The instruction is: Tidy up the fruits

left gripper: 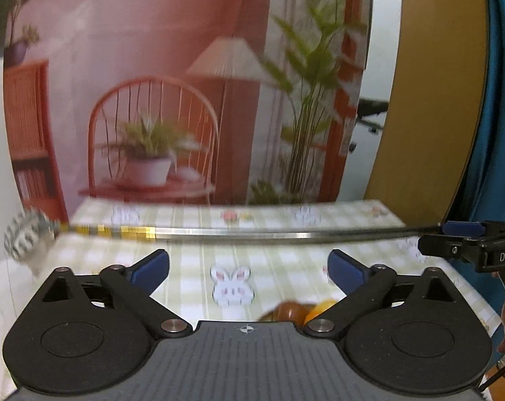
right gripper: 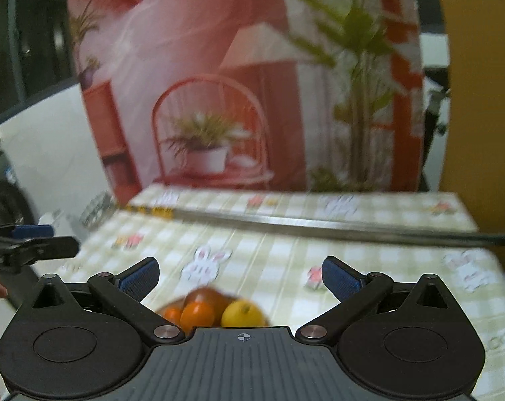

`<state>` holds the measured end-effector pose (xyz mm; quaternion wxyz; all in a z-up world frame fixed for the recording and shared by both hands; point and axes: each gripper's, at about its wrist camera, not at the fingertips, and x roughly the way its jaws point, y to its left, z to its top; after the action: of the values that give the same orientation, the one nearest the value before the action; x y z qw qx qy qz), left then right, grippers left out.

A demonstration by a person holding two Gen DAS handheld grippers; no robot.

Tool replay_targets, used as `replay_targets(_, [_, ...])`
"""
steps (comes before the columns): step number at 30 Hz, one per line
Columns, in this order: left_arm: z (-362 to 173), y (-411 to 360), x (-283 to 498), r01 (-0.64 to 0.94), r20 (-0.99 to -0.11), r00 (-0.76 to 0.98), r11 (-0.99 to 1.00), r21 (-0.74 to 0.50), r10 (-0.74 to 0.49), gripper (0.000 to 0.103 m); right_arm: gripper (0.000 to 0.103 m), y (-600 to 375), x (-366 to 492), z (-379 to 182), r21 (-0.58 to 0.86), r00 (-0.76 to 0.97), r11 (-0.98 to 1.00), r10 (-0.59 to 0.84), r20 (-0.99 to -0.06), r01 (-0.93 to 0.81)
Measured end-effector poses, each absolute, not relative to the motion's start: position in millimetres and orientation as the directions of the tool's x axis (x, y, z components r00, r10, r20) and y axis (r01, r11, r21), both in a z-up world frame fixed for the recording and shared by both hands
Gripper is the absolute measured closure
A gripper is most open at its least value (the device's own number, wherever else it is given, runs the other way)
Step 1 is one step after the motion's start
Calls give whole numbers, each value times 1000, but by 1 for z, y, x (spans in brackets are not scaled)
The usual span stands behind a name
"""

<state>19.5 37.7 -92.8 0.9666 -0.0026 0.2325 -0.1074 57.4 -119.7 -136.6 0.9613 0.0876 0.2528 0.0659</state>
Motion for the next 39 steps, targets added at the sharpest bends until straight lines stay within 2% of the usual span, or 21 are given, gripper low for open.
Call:
replay_targets(13, [-38, 15, 0, 213, -330, 920, 977, -29, -210, 0, 0, -140, 33, -67, 161, 938, 987, 60, -342, -4])
replay_targets(18, [-31, 8, -12, 195, -301, 936, 981, 13, -182, 0, 0, -146, 26, -58, 163, 945, 986, 40, -325, 15])
replay_targets(39, [-21, 5, -17, 177, -307, 938, 984, 31, -159, 0, 0, -152, 12, -47, 163, 957, 986, 15, -291, 34])
